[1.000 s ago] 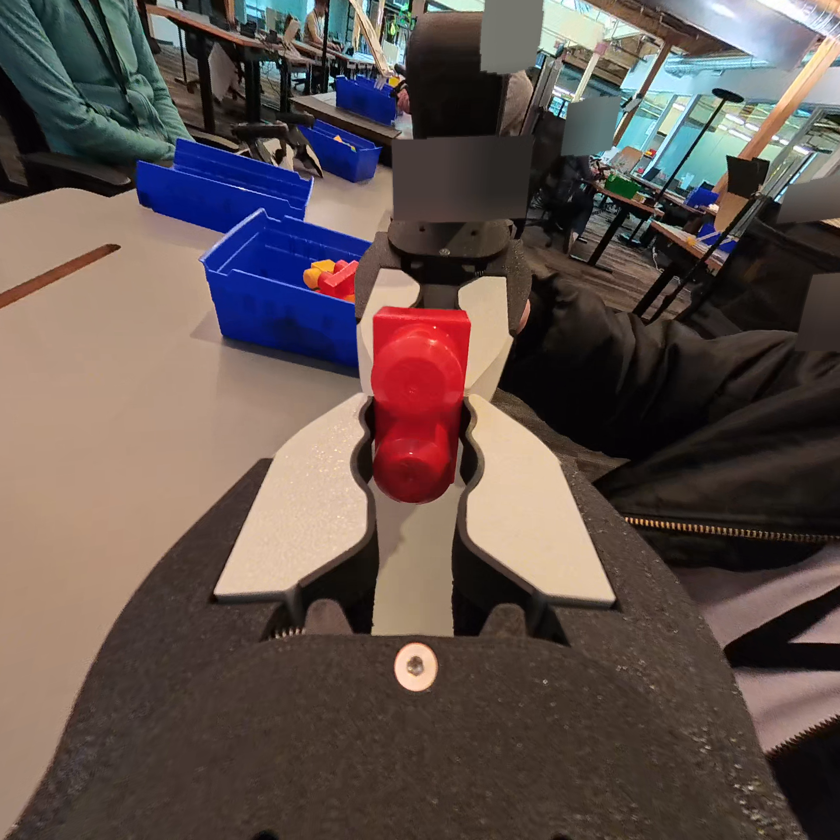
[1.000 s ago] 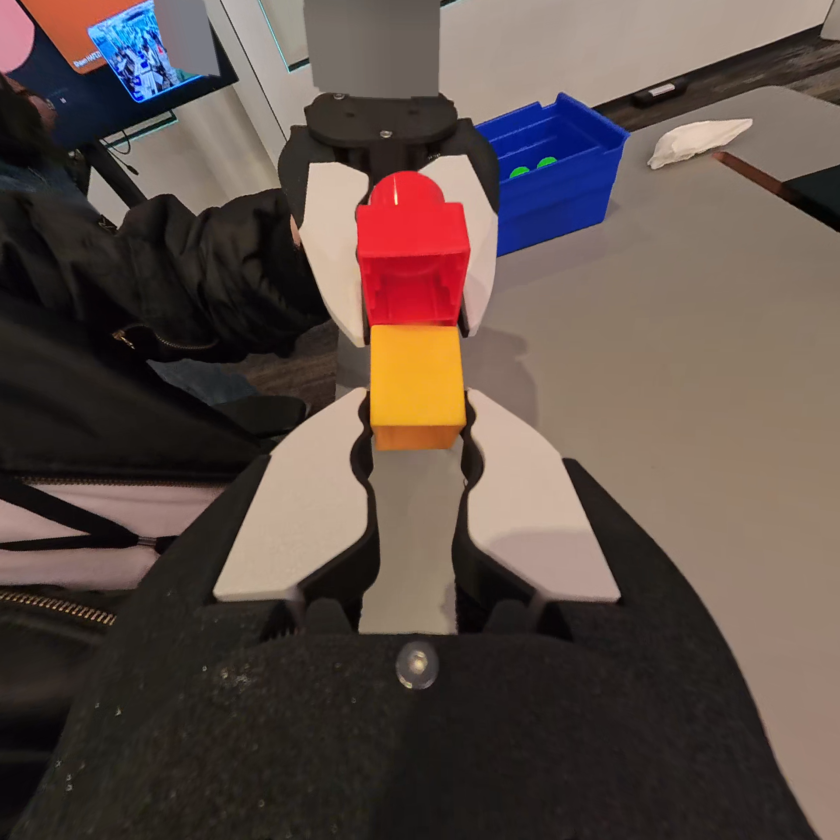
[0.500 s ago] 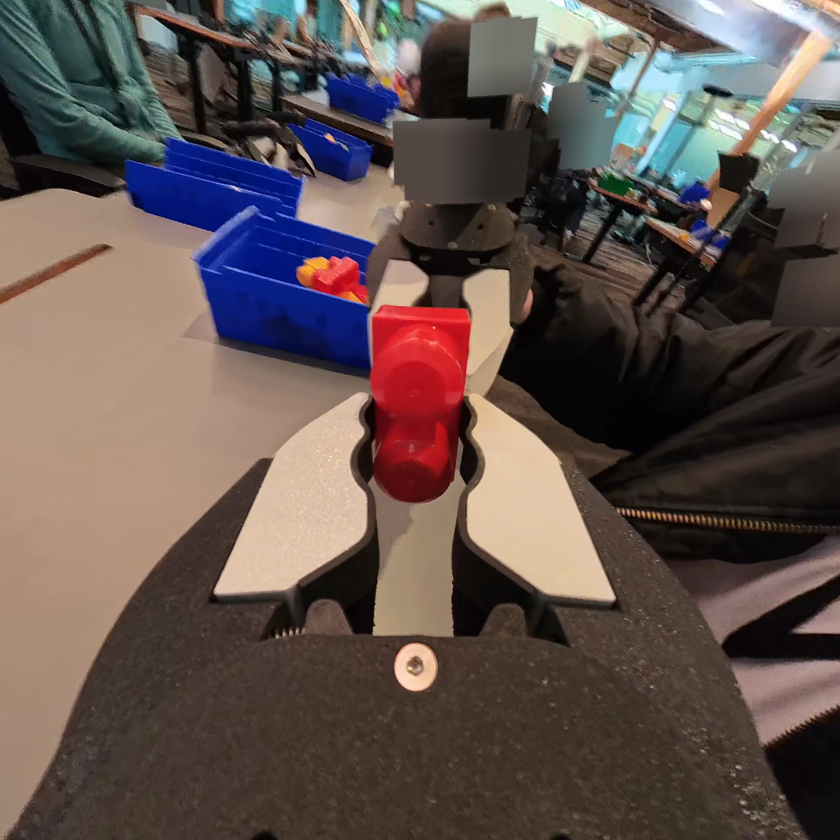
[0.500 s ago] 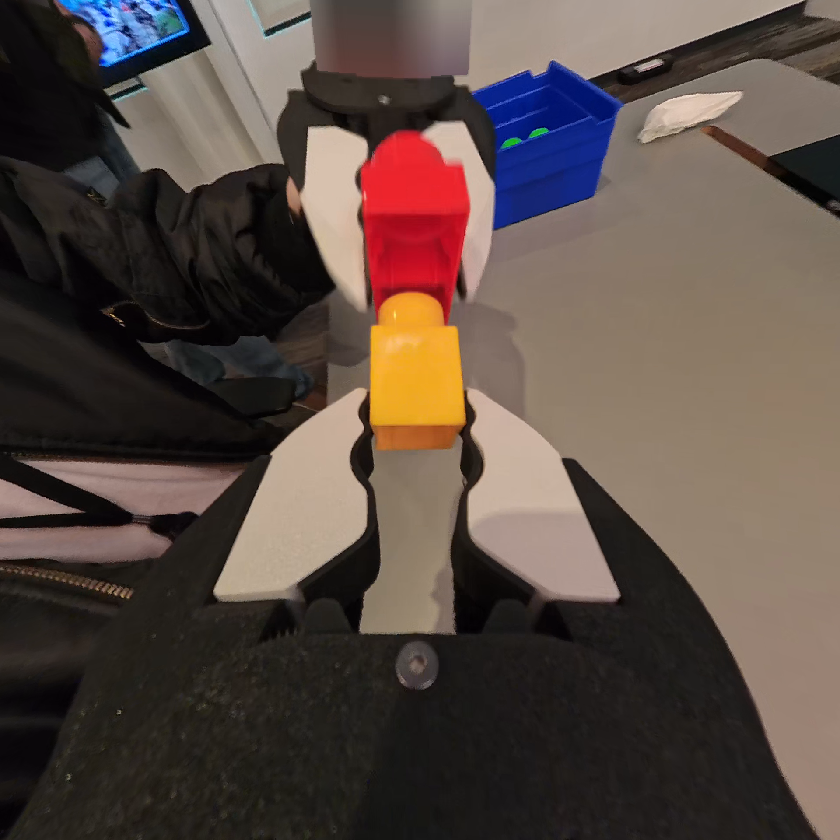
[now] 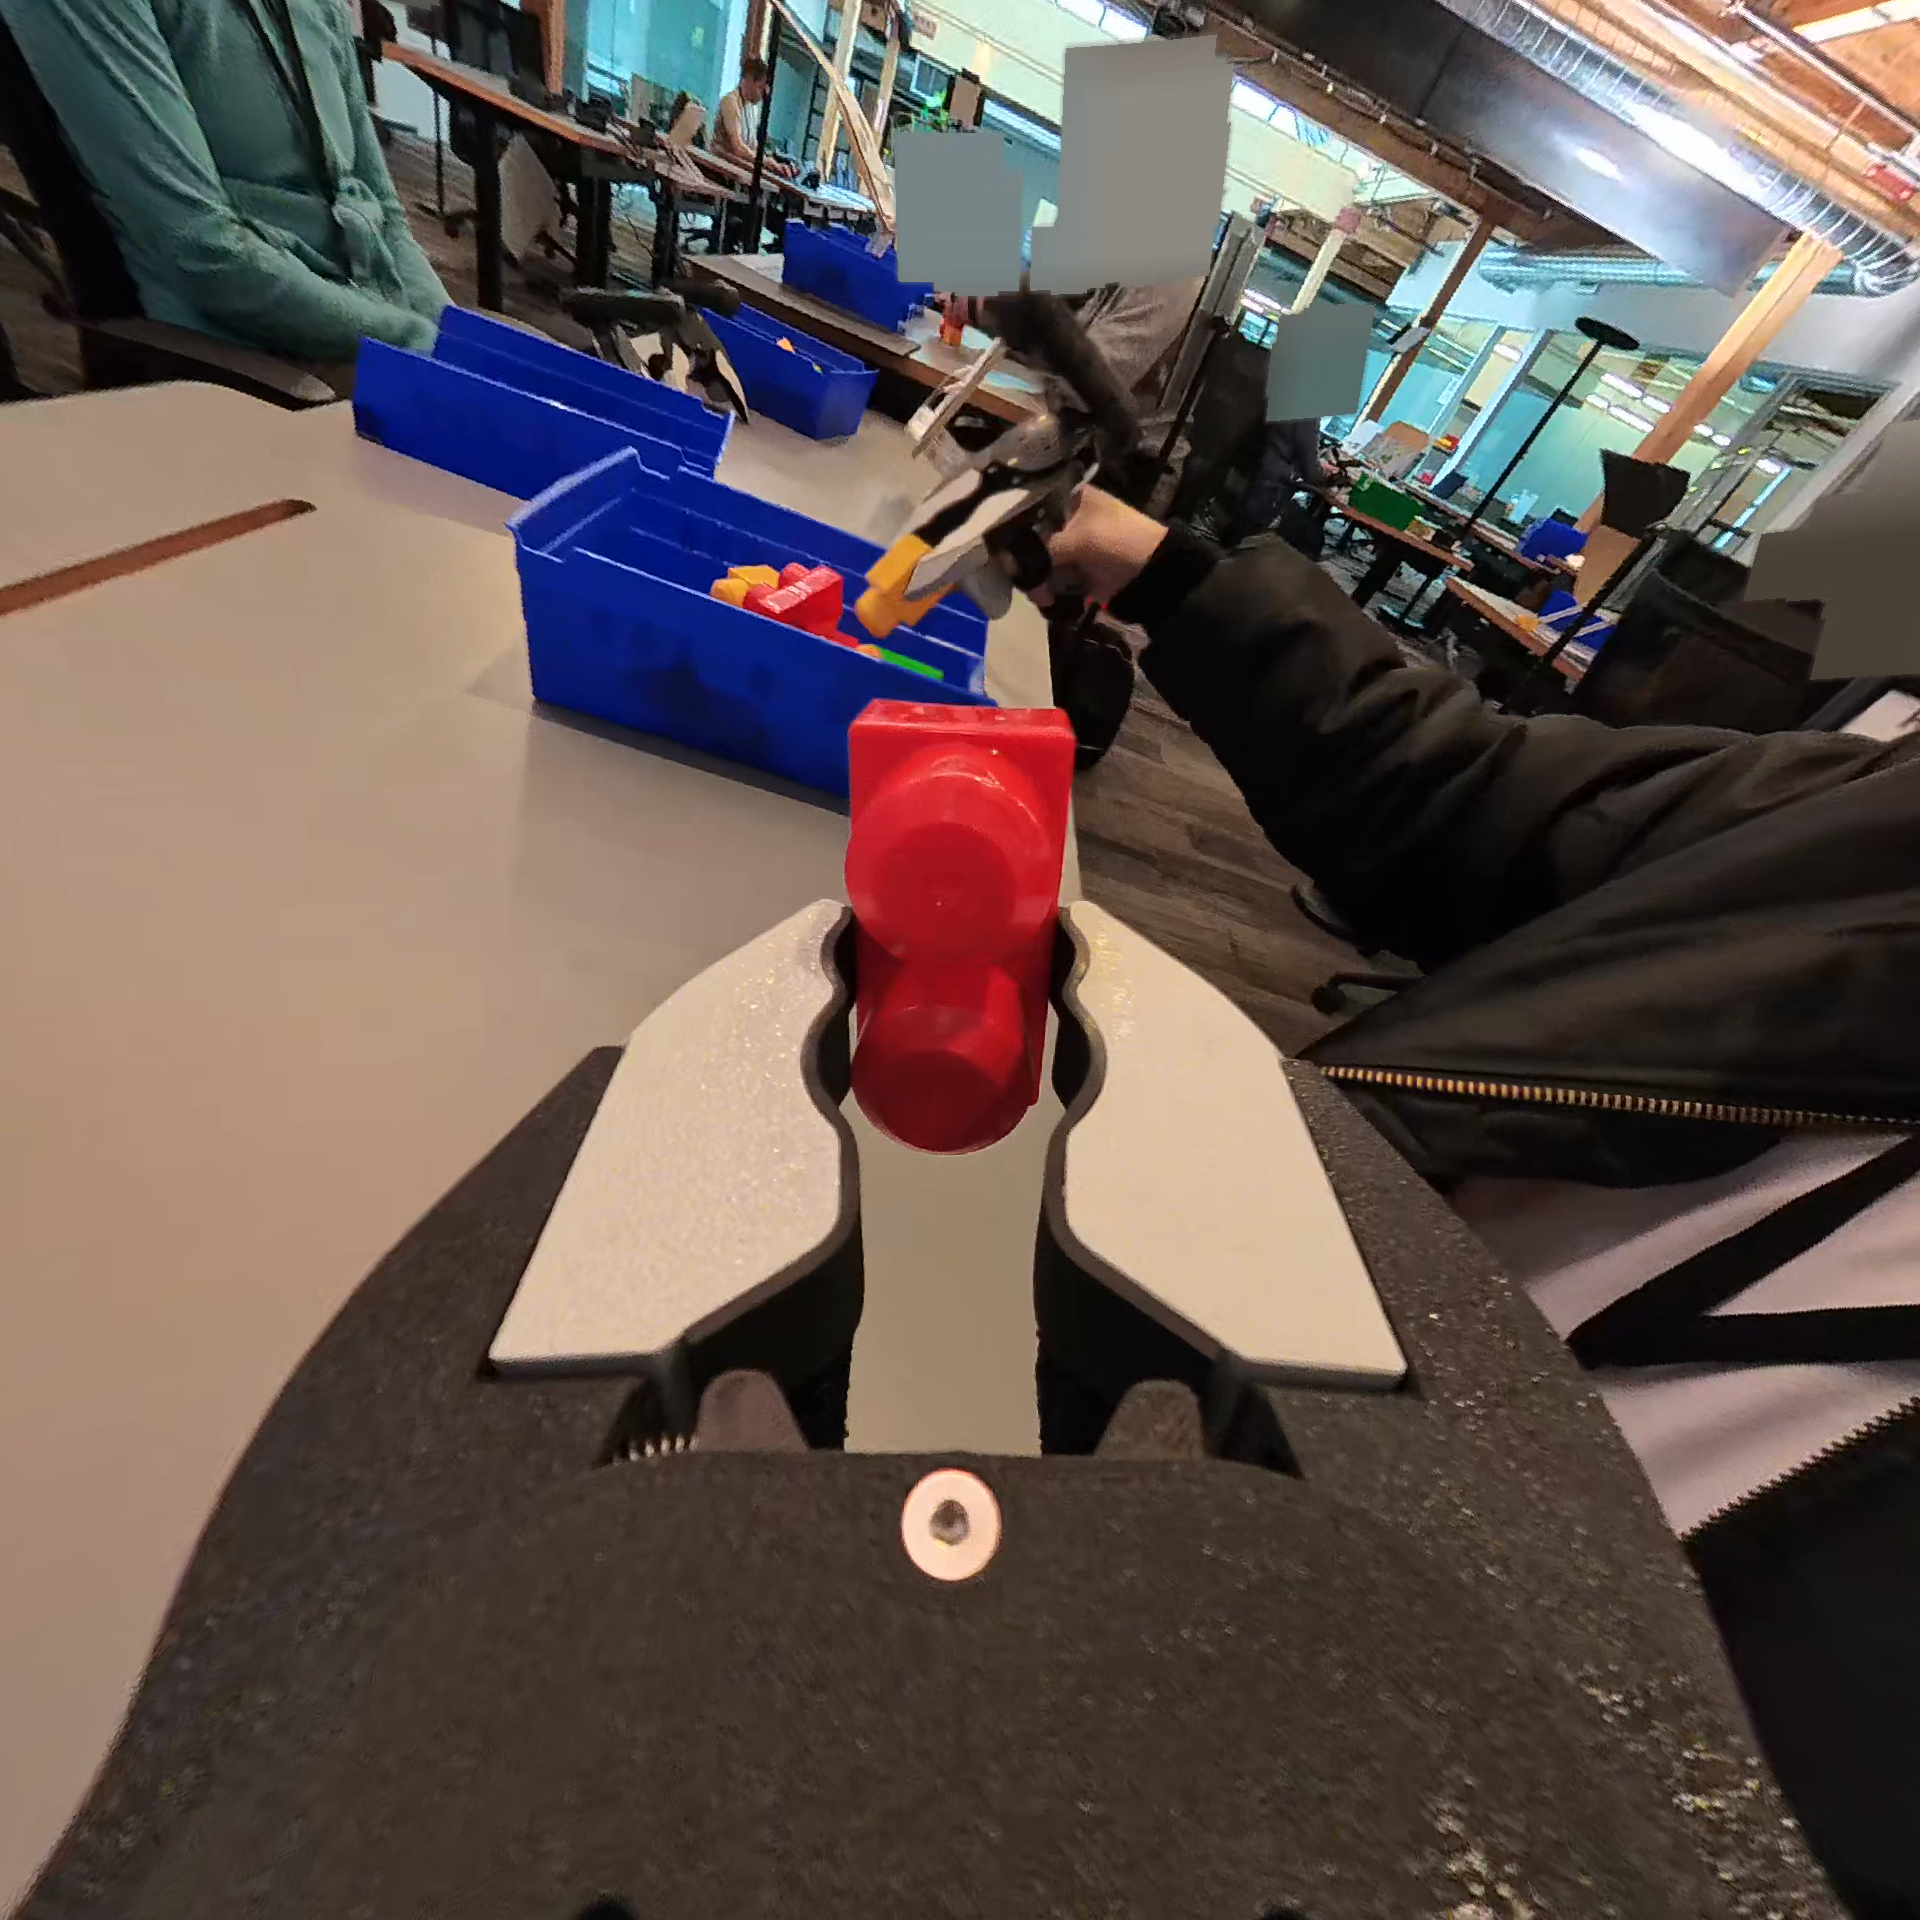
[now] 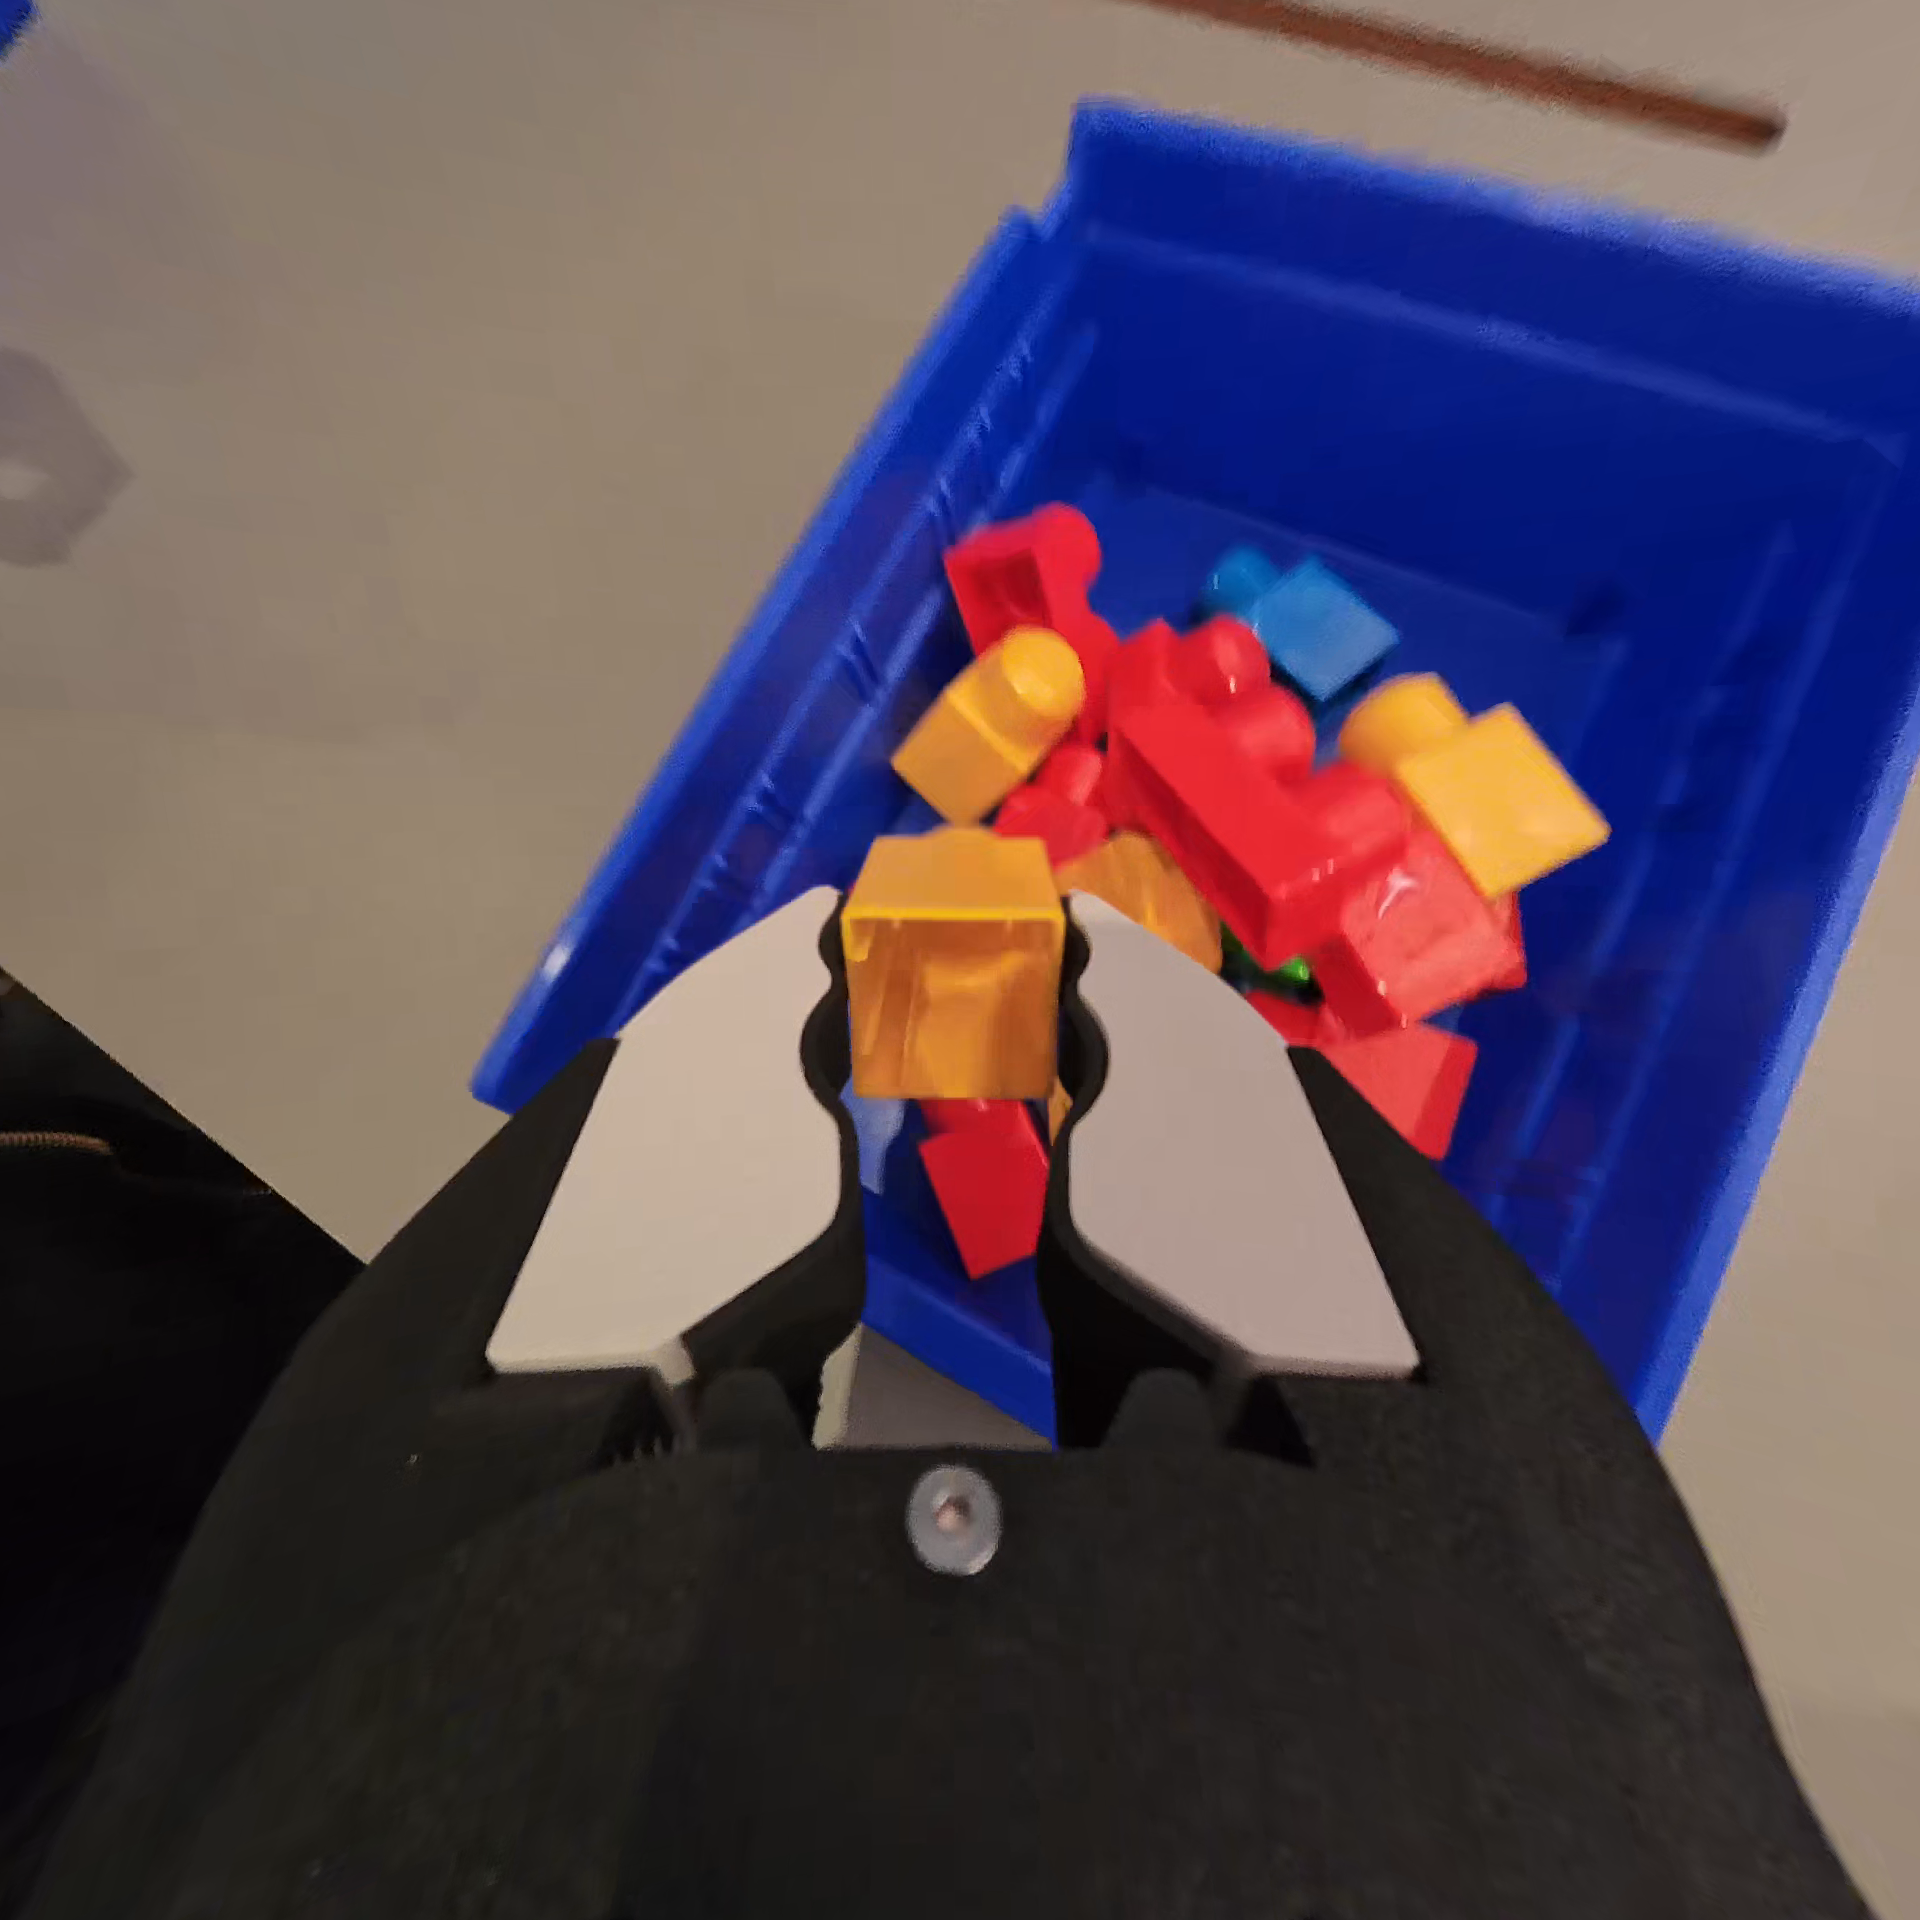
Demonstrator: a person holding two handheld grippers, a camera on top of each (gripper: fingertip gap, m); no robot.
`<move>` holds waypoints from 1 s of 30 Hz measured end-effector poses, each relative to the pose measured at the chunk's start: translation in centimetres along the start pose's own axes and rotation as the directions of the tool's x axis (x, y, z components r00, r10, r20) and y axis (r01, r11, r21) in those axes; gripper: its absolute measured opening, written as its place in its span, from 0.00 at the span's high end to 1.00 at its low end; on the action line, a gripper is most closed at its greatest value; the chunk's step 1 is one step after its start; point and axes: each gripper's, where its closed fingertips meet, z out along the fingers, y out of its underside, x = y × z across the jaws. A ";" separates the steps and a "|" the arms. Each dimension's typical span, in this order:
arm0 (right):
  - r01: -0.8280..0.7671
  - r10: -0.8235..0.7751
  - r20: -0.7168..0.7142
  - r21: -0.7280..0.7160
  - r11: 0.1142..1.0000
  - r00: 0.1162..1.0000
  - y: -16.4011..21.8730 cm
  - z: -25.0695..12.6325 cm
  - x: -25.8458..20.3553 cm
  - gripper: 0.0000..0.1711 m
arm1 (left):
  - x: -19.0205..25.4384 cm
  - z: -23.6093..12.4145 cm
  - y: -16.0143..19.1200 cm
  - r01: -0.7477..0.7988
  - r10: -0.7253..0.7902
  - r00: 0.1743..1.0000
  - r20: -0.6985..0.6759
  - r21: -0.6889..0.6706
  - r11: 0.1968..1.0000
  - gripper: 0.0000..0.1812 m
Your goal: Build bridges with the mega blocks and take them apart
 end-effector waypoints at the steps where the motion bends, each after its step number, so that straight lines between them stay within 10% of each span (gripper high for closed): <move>1: -0.015 0.015 0.001 -0.019 1.000 1.000 1.0 0.4 0.4 0.79 | 0.0 0.6 0.2 0.013 -0.013 1.000 -0.013 -0.008 1.000 0.81; 12: 0.142 -0.173 0.118 0.231 0.963 0.978 -5.4 0.0 -7.5 0.71 | 0.9 7.2 1.9 0.020 -0.032 0.996 -0.085 -0.143 0.989 0.80; 20: 0.596 -0.711 0.354 0.389 0.702 0.607 -8.3 1.7 -25.6 0.74 | 3.6 10.3 3.5 0.017 -0.114 0.964 -0.240 -0.372 0.928 0.80; 30: 0.780 -0.896 0.323 0.455 0.429 0.305 -7.7 2.9 -32.8 0.72 | 7.4 10.9 3.9 -0.007 -0.200 0.901 -0.384 -0.475 0.880 0.80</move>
